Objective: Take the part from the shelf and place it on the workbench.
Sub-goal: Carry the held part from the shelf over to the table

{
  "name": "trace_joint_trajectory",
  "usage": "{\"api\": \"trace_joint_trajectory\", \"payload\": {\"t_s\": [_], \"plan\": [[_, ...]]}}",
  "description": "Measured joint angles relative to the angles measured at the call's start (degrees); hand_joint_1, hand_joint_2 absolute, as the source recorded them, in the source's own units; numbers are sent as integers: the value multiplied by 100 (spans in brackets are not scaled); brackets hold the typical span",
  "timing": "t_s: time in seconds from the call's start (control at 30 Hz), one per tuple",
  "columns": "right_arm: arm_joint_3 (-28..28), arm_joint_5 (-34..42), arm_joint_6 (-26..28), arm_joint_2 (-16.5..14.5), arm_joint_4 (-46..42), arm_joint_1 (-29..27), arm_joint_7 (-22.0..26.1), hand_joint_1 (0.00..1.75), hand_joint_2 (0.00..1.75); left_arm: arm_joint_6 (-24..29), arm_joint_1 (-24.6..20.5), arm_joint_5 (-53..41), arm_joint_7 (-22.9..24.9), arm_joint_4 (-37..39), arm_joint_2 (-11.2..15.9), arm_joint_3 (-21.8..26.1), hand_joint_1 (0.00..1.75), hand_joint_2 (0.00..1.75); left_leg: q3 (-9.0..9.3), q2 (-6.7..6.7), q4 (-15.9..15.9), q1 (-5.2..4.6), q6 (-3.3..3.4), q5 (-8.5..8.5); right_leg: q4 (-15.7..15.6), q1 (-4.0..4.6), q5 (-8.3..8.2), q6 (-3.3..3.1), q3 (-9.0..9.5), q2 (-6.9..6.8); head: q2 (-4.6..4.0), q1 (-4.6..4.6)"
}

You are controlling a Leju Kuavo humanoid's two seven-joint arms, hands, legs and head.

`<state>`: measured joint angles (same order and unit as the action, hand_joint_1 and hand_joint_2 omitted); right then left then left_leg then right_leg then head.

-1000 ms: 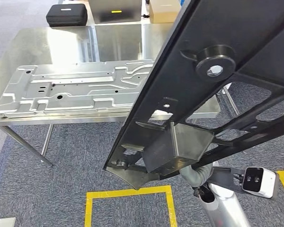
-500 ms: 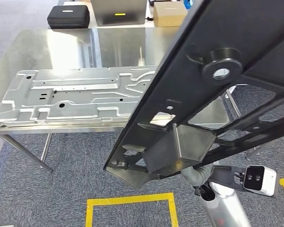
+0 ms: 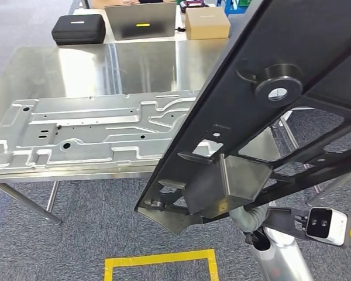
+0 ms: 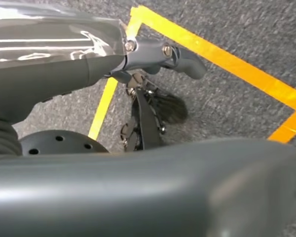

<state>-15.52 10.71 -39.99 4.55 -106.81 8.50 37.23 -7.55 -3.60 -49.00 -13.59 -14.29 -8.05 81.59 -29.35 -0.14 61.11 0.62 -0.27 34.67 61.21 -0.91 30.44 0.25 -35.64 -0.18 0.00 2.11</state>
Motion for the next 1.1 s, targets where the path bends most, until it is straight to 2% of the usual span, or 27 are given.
{"api": "trace_joint_trajectory", "payload": {"t_s": [0.03, 0.07, 0.13, 0.17, 0.2, 0.23, 0.3, 0.37, 0.43, 0.5, 0.53, 0.6, 0.63, 0.67, 0.7, 0.73, 0.8, 0.83, 0.87, 0.9, 1.0, 1.07, 1.1], "plan": [[0, -3, -8, 0, -12, 7, 1, 175, 175, -1, -8, -15, -2, 0, 3, 0, 0, 175, -66, 0, 153, 3, -21, 70, -15, -15, 17, -32, 51, -2, 0, 3], [0, -10, -13, 0, -23, 11, 1, 175, 175, -1, -17, -26, -5, 0, 4, 0, 0, 175, -206, -1, 414, 9, -43, 190, -27, -23, 39, -54, 91, -6, 0, 4], [-1, -32, -16, 0, -33, 13, 1, 175, 175, -1, -24, -35, -7, 0, 5, 0, 0, 175, -645, -1, 1105, 17, -78, 481, -29, -14, 91, -85, 138, -6, 0, 5], [-1, -45, -16, 0, -33, 8, 1, 175, 175, 0, -20, -34, -7, 0, 5, 0, 0, 175, -835, -1, 1343, 17, -81, 540, -29, -7, 119, -89, 163, 0, 0, 5], [-2, -55, -16, -1, -33, 5, -1, 175, 175, 1, -14, -33, -7, 0, 5, 0, 0, 175, -943, -1, 1403, 12, -72, 481, -29, 2, 150, -90, 197, 9, 0, 5], [-2, -63, -16, -6, -33, 5, -3, 175, 175, 1, -10, -31, -8, 0, 5, 0, 0, 175, -950, -1, 1255, 1, -48, 295, -29, 12, 185, -89, 243, 16, 0, 5], [-5, -80, -12, -31, -33, 13, -9, 175, 175, 1, -7, -30, -10, -1, 13, 0, 0, 175, -782, 1, 615, -44, 55, -234, -36, 21, 256, -79, 351, 16, 0, 3], [-14, -101, 2, -62, -28, 30, -15, 175, 175, 1, -9, -30, -14, -2, 28, -1, 0, 175, -666, 0, 172, -118, 174, -455, -48, 7, 305, -43, 403, 12, 0, 2], [-28, -120, 24, -81, -27, 42, -19, 175, 175, 1, 1, -30, -21, -3, 40, -1, 0, 175, -636, -4, 54, -162, 225, -433, -84, -5, 328, 17, 422, 11, 0, 1], [-38, -129, 38, -91, -36, 57, -19, 175, 175, 1, 9, -29, -31, -4, 45, 1, 0, 175, -542, 3, -85, -121, 232, -494, -93, 3, 382, 71, 464, 10, 0, -1], [-39, -130, 38, -92, -38, 69, -19, 175, 175, -2, 3, -30, -35, -5, 48, 2, 0, 175, -490, 7, -148, -95, 241, -505, -3, 9, 452, 91, 436, 13, 0, -3], [-43, -129, 38, -93, -39, 71, -19, 175, 175, -10, -17, -31, -38, -5, 48, 2, 0, 175, -416, 12, -210, -67, 265, -495, 490, 6, 697, 128, 183, 18, 0, -8], [-45, -129, 40, -92, -35, 64, -19, 175, 175, -14, -24, -31, -37, -5, 47, 2, 0, 175, -397, 12, -212, -61, 275, -477, 839, -5, 828, 148, -22, 18, 0, -9], [-47, -129, 42, -92, -32, 54, -19, 175, 175, -16, -26, -31, -36, -5, 45, 2, 0, 175, -378, 11, -211, -57, 277, -455, 1125, -15, 889, 170, -206, 17, 0, -9], [-49, -129, 45, -92, -29, 47, -19, 175, 175, -17, -24, -31, -35, -5, 44, 2, 0, 175, -350, 10, -209, -50, 269, -429, 1253, -25, 845, 193, -318, 16, -1, -8], [-51, -129, 47, -92, -27, 44, -19, 175, 175, -16, -20, -31, -35, -6, 44, 2, 0, 175, -312, 7, -208, -39, 250, -396, 1175, -34, 687, 218, -329, 15, -1, -9], [-57, -129, 48, -92, -25, 42, -19, 175, 175, -14, -13, -30, -37, -6, 44, 3, 0, 175, -214, -2, -197, -12, 185, -311, 555, -51, 219, 260, -104, 12, -1, -9], [-61, -129, 47, -92, -24, 40, -19, 175, 175, -14, -17, -30, -39, -6, 44, 4, 0, 175, -181, -7, -181, -11, 145, -271, 254, -48, 62, 266, 21, 14, 0, -11], [-64, -128, 47, -92, -24, 37, -19, 175, 175, -14, -21, -30, -42, -6, 44, 4, 0, 175, -169, -10, -166, -14, 113, -243, 53, -41, 4, 243, 103, 18, 0, -12], [-67, -127, 47, -92, -25, 29, -19, 175, 175, -15, -26, -31, -44, -6, 44, 4, 0, 175, -170, -12, -163, -20, 92, -230, -20, -27, 32, 207, 134, 23, 0, -12], [-66, -109, 48, -89, -39, 9, -19, 175, 175, -15, -37, -31, -48, -5, 40, 4, 0, 175, -168, -6, -158, -19, 44, -185, -82, -25, 83, 79, 167, 30, -1, -10], [-64, -90, 47, -86, -58, 5, -18, 175, 175, -16, -44, -31, -54, -6, 37, 4, 0, 175, -298, -6, 145, -8, -2, -2, -101, -46, 104, 11, 204, 15, -1, -9], [-63, -81, 45, -84, -66, 0, -17, 175, 175, -18, -44, -31, -59, -6, 36, 4, 0, 175, -462, -5, 473, -3, -22, 149, -101, -45, 120, -15, 219, 6, -1, -9]]}}
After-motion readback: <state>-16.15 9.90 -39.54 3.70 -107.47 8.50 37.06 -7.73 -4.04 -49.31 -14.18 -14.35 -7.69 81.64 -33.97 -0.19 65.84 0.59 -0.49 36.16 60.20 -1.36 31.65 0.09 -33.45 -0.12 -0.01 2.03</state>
